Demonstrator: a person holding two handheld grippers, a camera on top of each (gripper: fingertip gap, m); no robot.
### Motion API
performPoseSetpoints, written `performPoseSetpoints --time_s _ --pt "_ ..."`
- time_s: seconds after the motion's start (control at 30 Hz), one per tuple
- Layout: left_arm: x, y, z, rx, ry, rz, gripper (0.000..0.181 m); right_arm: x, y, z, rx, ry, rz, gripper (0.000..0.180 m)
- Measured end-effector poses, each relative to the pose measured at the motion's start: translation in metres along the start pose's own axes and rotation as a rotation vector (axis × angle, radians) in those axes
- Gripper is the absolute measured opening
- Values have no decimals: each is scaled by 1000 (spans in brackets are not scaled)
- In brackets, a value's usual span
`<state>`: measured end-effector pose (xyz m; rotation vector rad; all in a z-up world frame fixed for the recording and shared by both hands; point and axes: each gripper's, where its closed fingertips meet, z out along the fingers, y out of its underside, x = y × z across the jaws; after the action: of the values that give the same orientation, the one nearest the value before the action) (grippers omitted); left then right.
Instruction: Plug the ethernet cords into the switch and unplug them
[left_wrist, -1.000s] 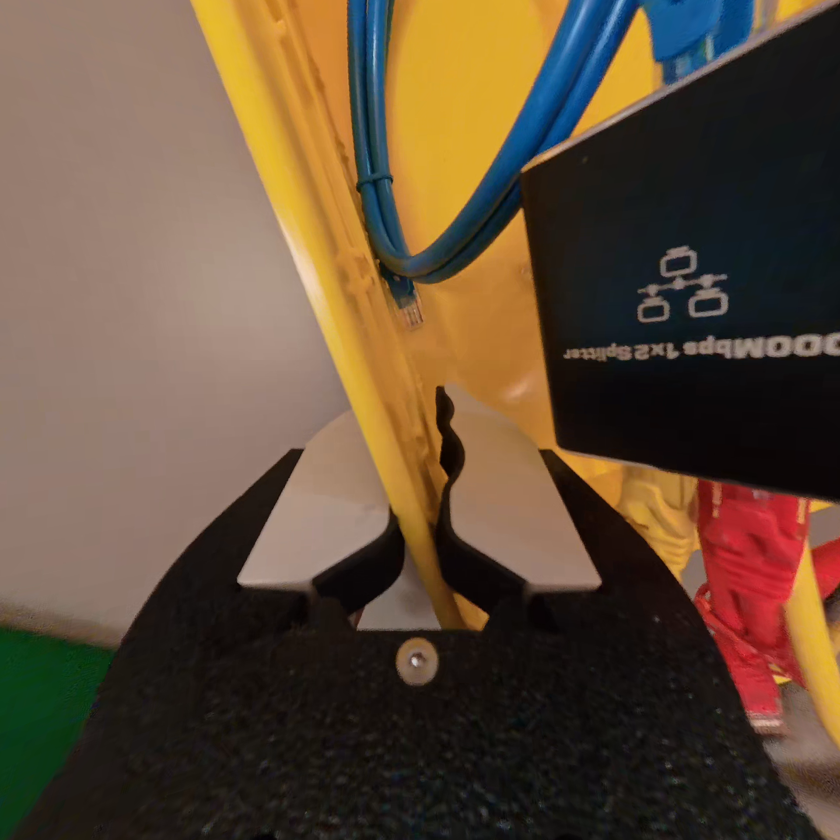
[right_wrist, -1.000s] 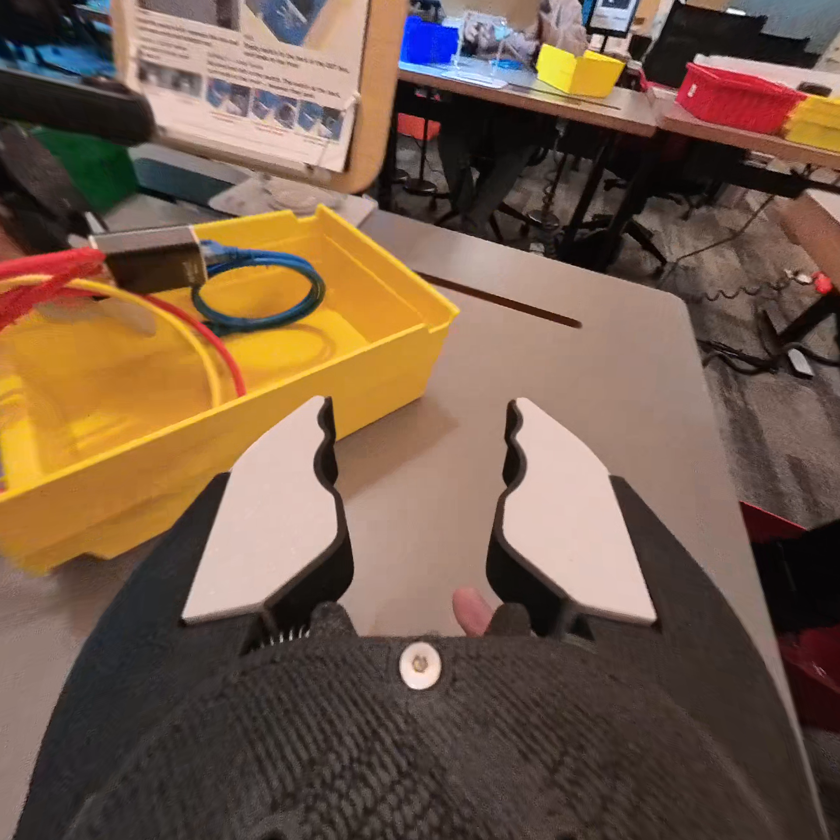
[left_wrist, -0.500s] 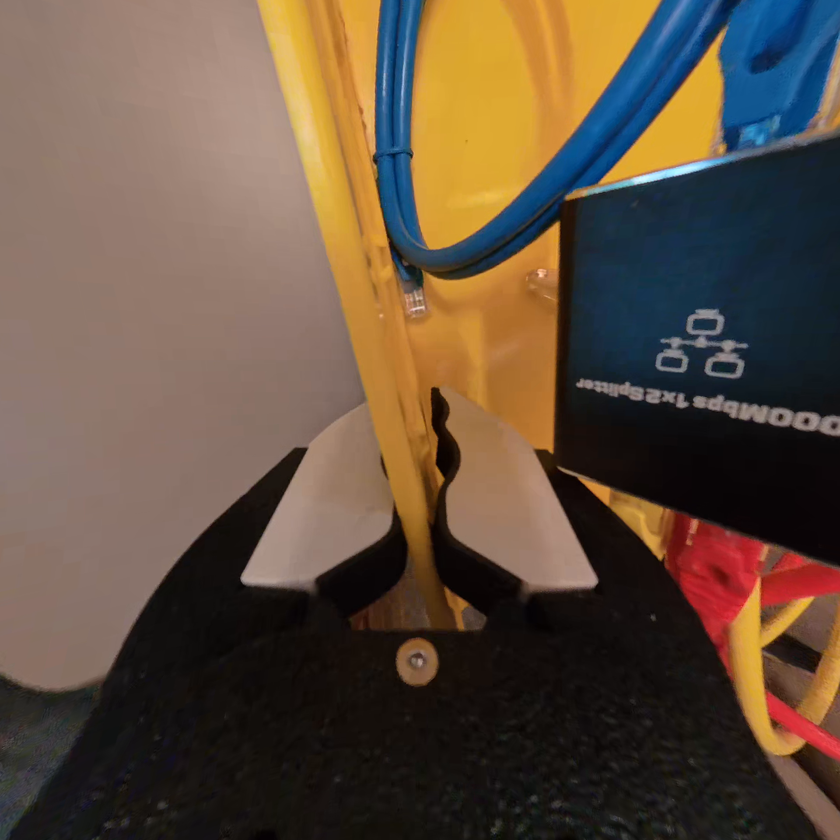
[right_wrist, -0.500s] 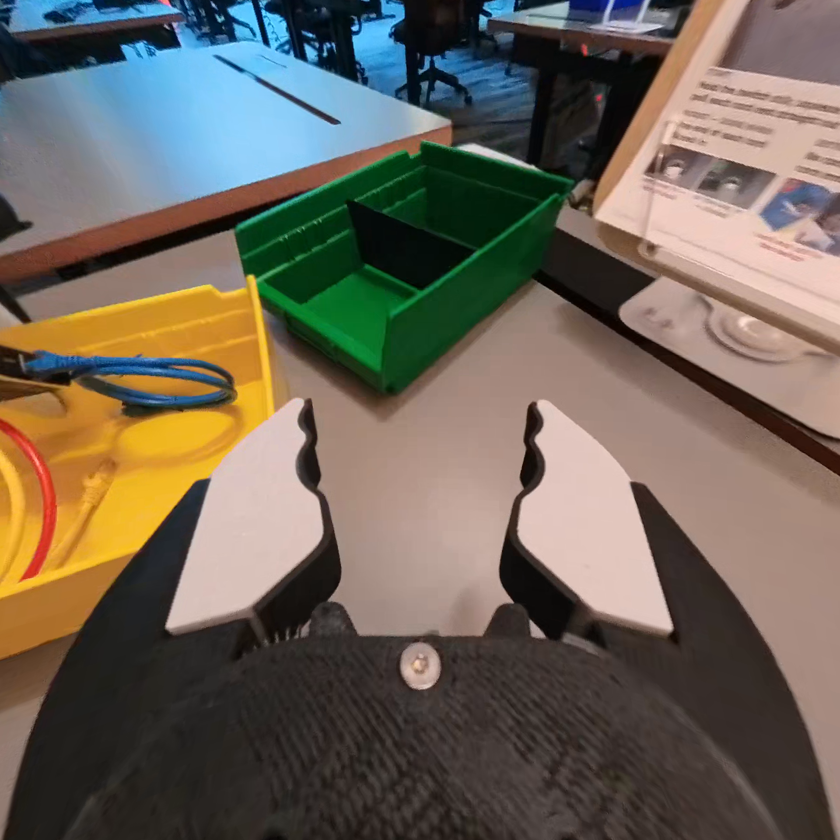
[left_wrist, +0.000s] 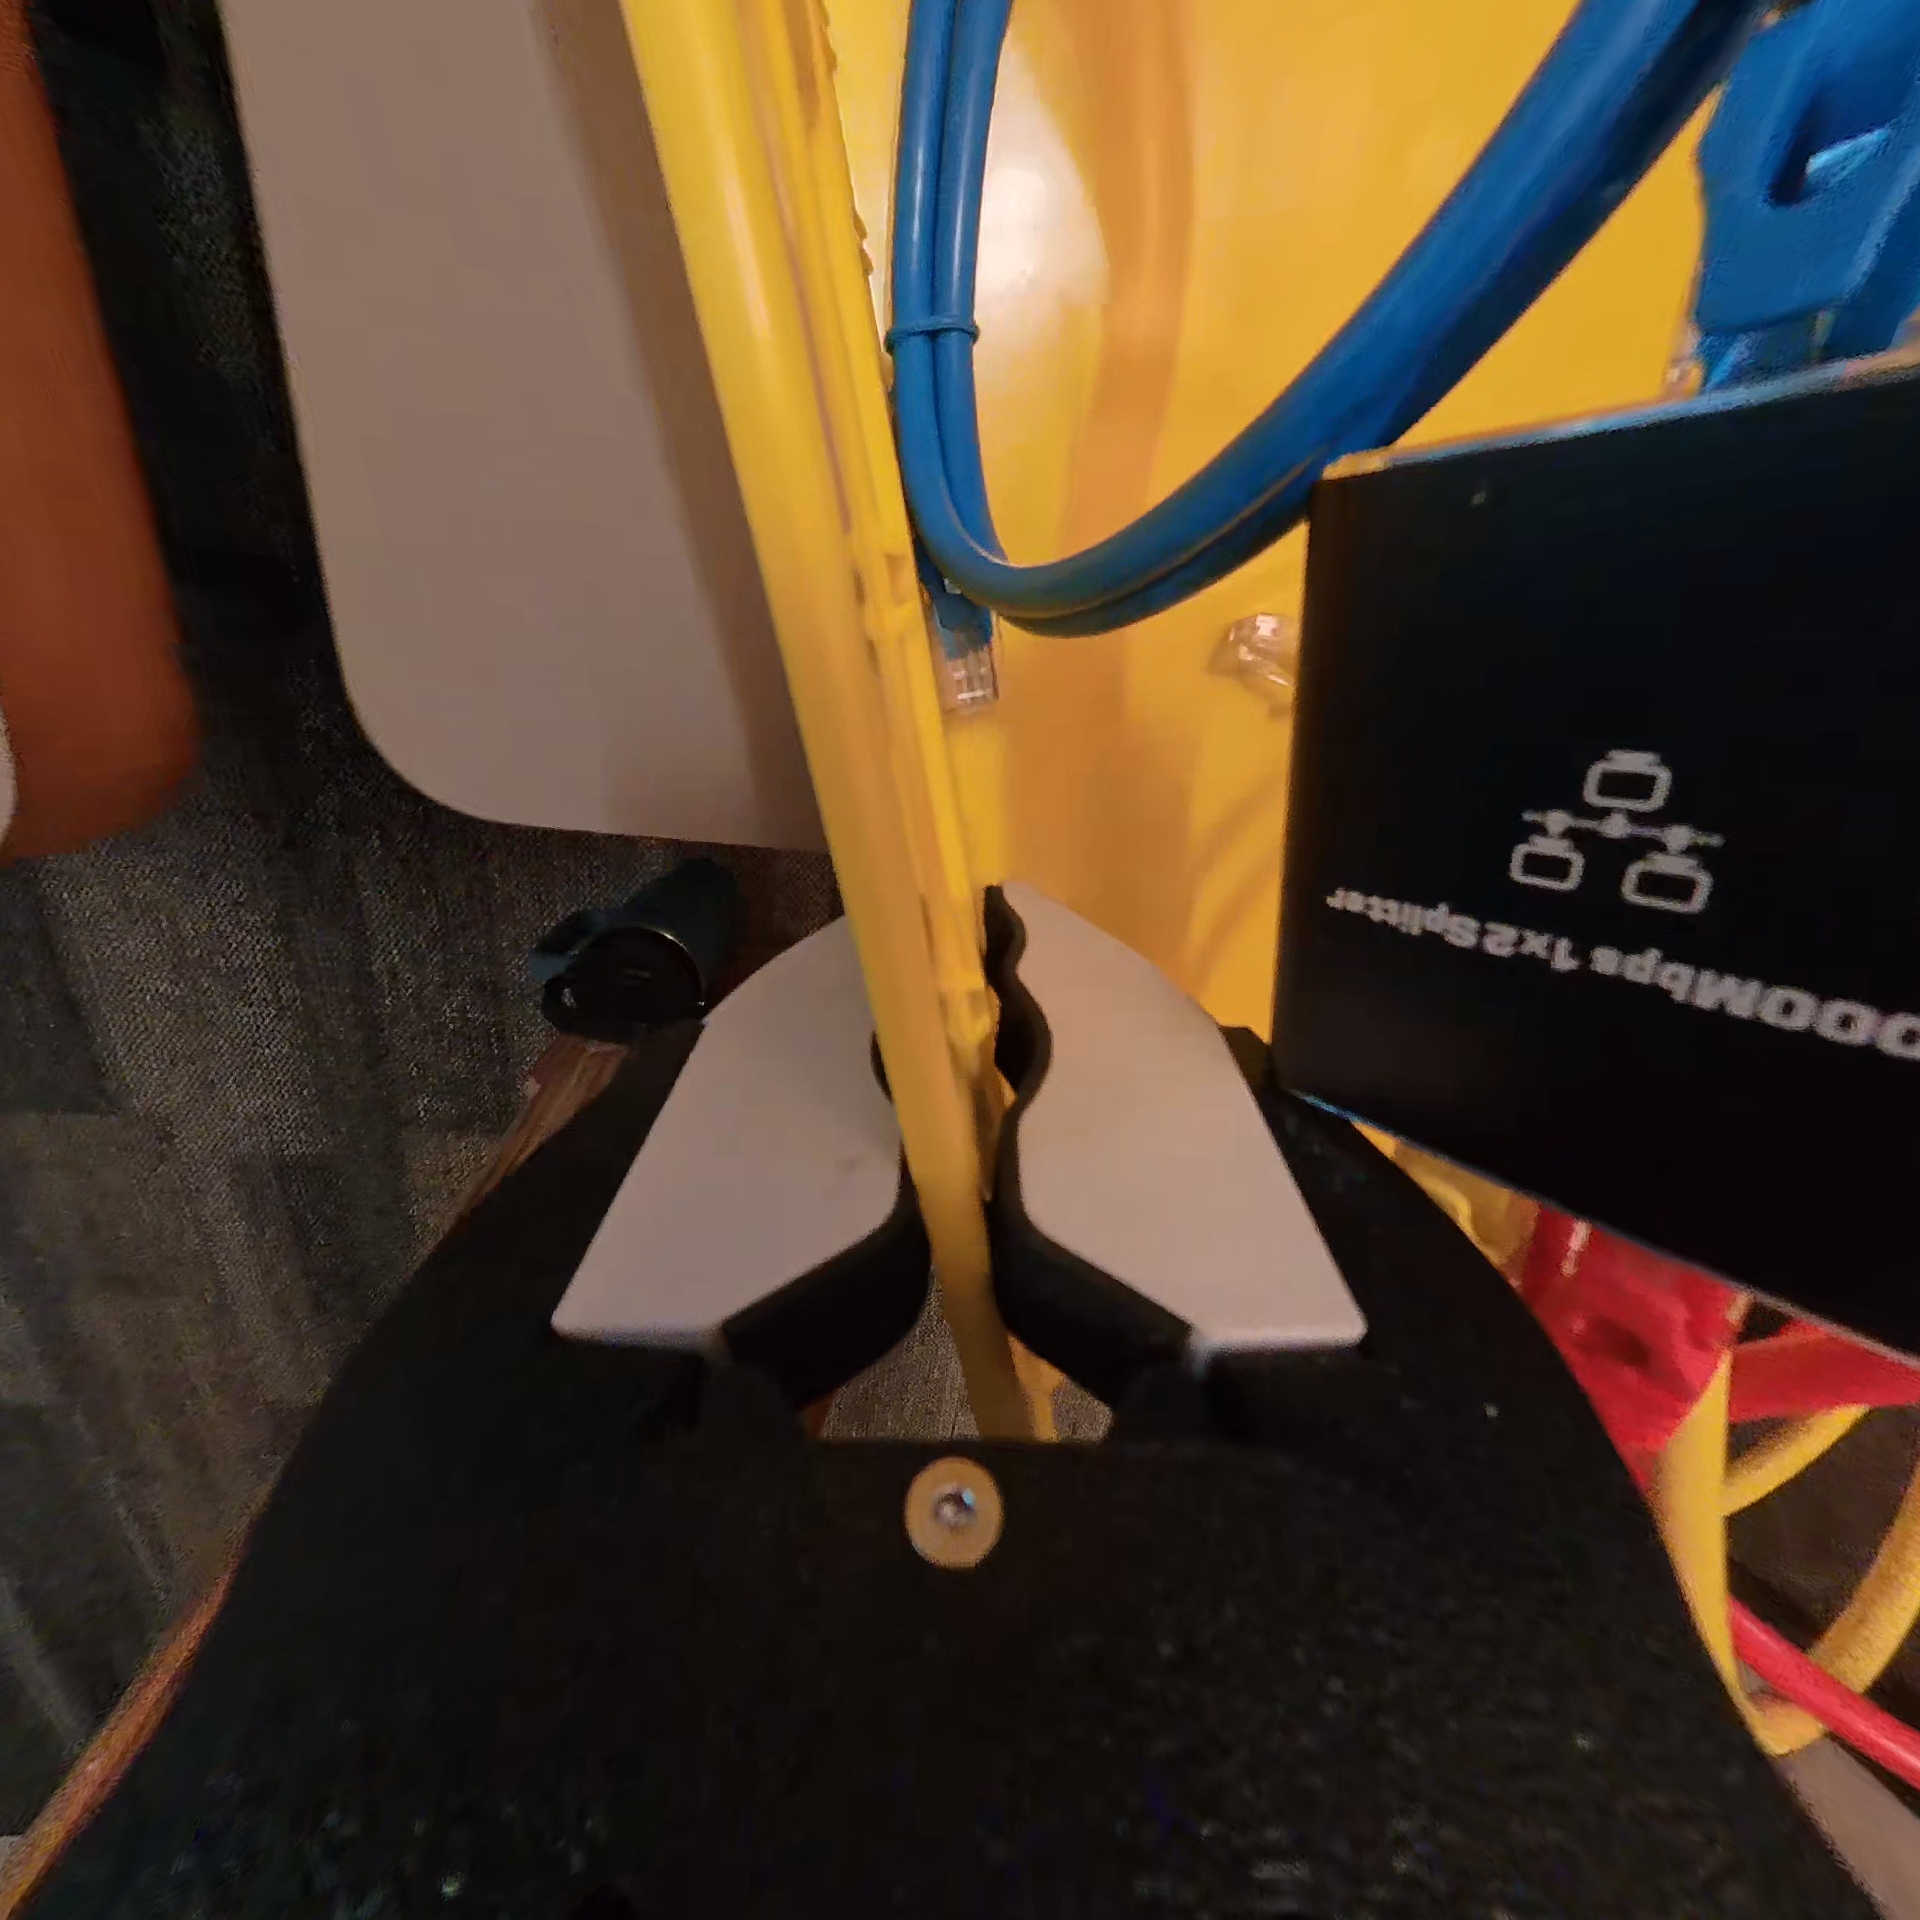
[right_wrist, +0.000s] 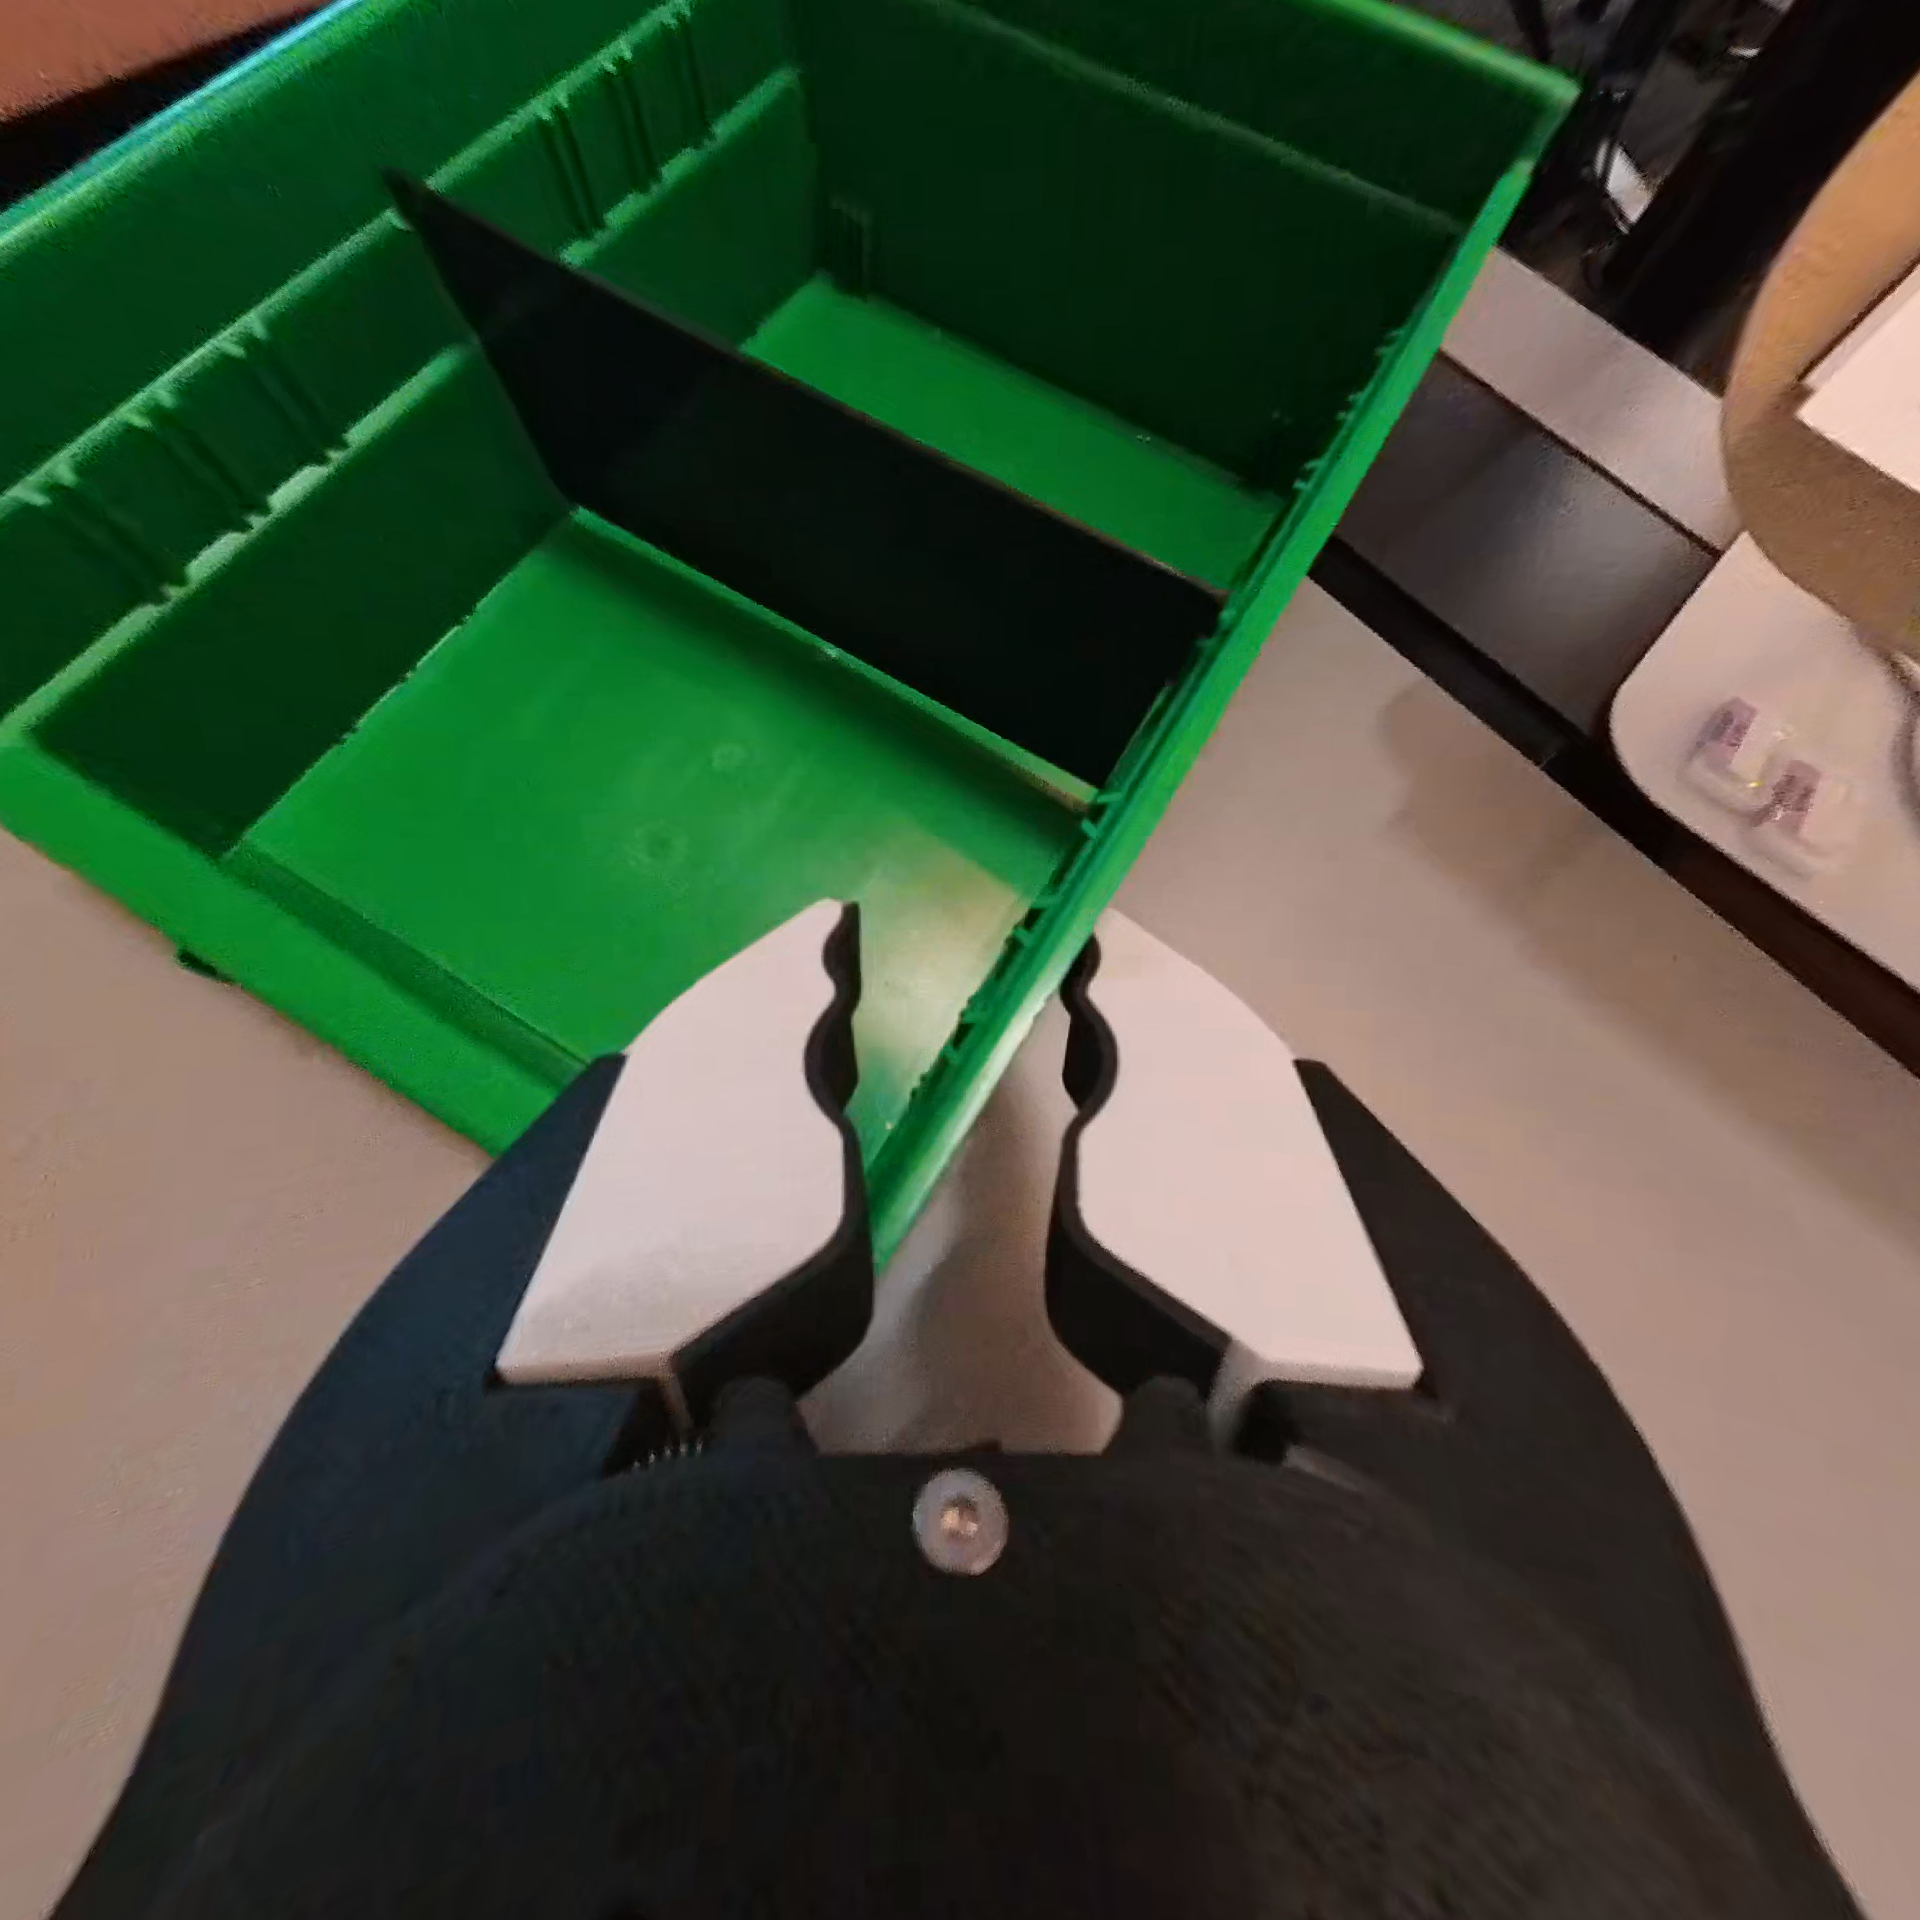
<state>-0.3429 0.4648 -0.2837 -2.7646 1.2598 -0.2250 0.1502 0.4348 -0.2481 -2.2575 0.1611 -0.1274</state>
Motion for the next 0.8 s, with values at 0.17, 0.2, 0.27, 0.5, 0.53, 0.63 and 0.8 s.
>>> performPoseSetpoints --time_s 0.17,0.2,0.27,0.5,0.53,0.63,0.8 --pt "-12 -7 0 11 -2 -17 7 32 25 -31 -59 7 35 5" --pt "-13 -9 0 11 -1 -12 7 33 35 -45 -73 -25 17 5" --pt "-14 -15 1 10 2 -6 7 38 57 -77 -67 -62 4 5" --pt "4 -59 9 6 30 7 6 137 176 -227 -54 60 144 5" --pt "9 -69 11 5 31 13 6 161 193 -249 -51 104 187 6" --pt "29 -106 19 2 40 42 5 236 240 -307 -39 249 326 6" --pt "76 -184 36 -6 52 92 6 346 294 -369 -33 458 435 5"
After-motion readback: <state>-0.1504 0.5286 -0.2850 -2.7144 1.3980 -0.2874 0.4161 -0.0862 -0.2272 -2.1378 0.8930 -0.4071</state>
